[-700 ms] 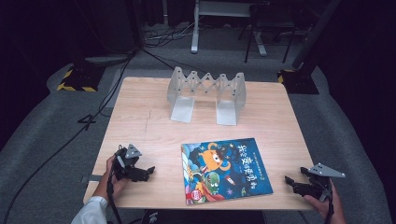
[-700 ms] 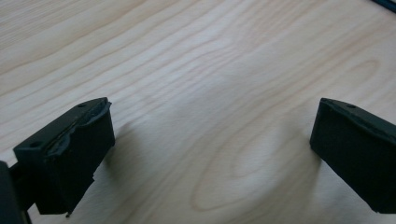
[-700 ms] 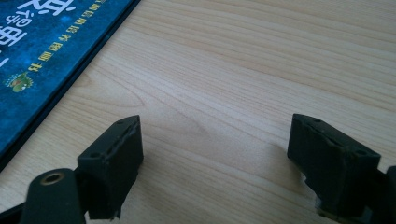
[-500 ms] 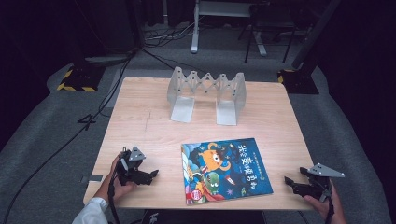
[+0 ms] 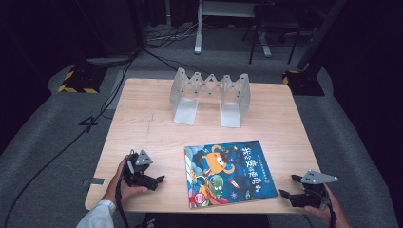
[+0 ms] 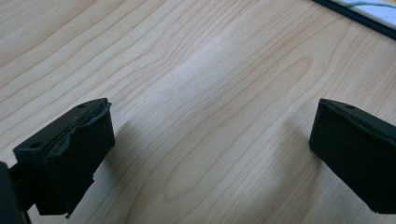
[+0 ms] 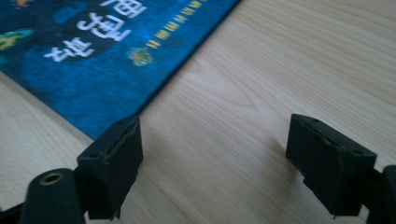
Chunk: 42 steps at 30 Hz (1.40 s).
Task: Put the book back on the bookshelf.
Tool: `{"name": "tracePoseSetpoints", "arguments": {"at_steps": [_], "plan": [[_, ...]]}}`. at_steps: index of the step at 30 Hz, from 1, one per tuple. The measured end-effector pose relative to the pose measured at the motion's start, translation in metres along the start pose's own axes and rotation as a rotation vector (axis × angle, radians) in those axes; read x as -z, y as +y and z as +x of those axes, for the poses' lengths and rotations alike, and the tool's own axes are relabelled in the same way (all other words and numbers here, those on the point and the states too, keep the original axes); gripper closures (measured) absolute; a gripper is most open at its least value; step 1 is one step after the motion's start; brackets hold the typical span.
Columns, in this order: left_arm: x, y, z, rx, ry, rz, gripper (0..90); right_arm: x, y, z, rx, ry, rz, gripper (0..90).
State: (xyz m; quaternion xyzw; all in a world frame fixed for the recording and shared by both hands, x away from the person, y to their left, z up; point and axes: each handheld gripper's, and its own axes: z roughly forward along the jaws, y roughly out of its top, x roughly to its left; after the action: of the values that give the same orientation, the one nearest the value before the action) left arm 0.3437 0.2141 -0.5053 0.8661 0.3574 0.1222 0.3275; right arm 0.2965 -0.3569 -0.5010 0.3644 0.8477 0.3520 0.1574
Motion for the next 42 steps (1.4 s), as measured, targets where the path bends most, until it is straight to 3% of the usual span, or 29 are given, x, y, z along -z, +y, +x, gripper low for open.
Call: {"name": "tracePoseSetpoints", "arguments": {"at_steps": [2,9,14,16,18,19,21,22,30,32,35,38,40,42], "plan": [[-0.004,0.003,0.0,-0.005,-0.004,-0.007,0.1,-0.002,0.002,0.007,0.022,0.02,-0.007,24.6],[-0.017,0.019,0.003,-0.018,-0.014,-0.007,0.1,-0.002,0.004,0.021,0.084,0.082,0.002,24.6],[-0.023,0.027,0.004,-0.038,-0.02,-0.009,0.2,0.0,0.002,0.026,0.088,0.086,-0.002,24.9],[-0.025,0.03,0.002,-0.038,-0.031,-0.033,5.7,0.0,0.003,0.03,0.117,0.076,-0.007,25.4],[-0.027,0.034,0.0,-0.059,-0.043,-0.063,20.3,0.001,0.002,0.032,0.127,0.081,-0.012,26.3],[-0.029,0.036,-0.003,-0.063,-0.053,-0.059,23.4,0.002,0.002,0.032,0.132,0.096,-0.015,24.6],[-0.033,0.041,-0.005,-0.082,-0.068,-0.065,18.6,0.004,0.002,0.034,0.14,0.117,-0.019,24.4],[-0.034,0.043,-0.006,-0.088,-0.078,-0.078,20.3,0.004,0.002,0.035,0.147,0.117,-0.022,24.4],[-0.043,0.079,-0.008,-0.114,-0.148,-0.144,17.3,-0.006,0.006,0.039,0.126,0.096,-0.015,21.9],[-0.05,0.089,-0.01,-0.131,-0.13,-0.164,17.3,-0.007,0.006,0.037,0.105,0.103,-0.012,18.9],[-0.065,0.106,-0.01,-0.134,-0.157,-0.144,17.2,-0.008,0.006,0.036,0.09,0.097,-0.016,18.5],[-0.076,0.116,-0.011,-0.156,-0.155,-0.104,17.3,-0.008,0.005,0.035,0.08,0.083,-0.022,20.3],[-0.084,0.119,-0.012,-0.176,-0.131,-0.079,17.7,-0.007,0.005,0.034,0.072,0.068,-0.025,21.3],[-0.092,0.119,-0.011,-0.157,-0.177,-0.054,16.8,-0.008,0.006,0.033,0.058,0.053,-0.028,22.5]]}}
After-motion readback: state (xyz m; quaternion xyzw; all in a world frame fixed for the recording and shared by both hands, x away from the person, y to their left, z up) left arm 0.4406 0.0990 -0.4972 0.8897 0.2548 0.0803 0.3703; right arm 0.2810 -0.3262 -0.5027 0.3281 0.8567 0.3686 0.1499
